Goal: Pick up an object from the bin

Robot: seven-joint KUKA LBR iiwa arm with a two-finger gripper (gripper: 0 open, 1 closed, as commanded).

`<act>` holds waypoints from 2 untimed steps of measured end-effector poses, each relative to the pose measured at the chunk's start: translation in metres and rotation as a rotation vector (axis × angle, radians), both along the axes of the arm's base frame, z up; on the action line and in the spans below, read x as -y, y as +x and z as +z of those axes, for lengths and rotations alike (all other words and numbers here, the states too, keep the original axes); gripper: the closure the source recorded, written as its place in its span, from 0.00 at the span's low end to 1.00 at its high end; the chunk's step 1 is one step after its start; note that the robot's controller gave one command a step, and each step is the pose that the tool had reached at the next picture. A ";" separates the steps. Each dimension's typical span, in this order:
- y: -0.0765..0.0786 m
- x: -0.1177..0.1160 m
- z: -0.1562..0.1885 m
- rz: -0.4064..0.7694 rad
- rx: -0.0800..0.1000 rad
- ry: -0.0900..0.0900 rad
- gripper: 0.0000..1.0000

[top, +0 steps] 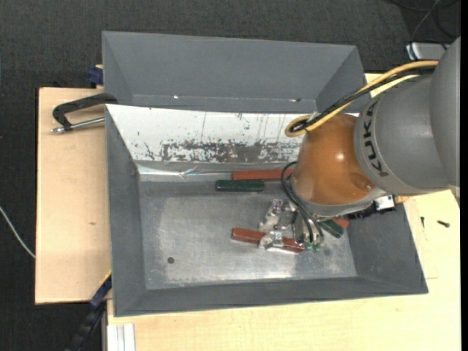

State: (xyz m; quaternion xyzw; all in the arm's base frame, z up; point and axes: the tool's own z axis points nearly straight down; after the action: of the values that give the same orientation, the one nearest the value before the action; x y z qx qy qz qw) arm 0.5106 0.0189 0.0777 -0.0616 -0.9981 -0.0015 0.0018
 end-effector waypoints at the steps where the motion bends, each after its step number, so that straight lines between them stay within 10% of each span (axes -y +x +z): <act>1: 0.000 0.000 0.000 0.000 0.000 0.000 1.00; 2: 0.008 -0.006 0.100 0.045 0.008 -0.002 1.00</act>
Offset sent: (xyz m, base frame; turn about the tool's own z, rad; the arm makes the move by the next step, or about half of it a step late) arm 0.0071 0.0049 0.0992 -0.0453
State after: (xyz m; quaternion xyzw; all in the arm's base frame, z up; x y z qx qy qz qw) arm 0.5188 0.0244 0.1775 -0.0390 -0.9992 -0.0007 -0.0023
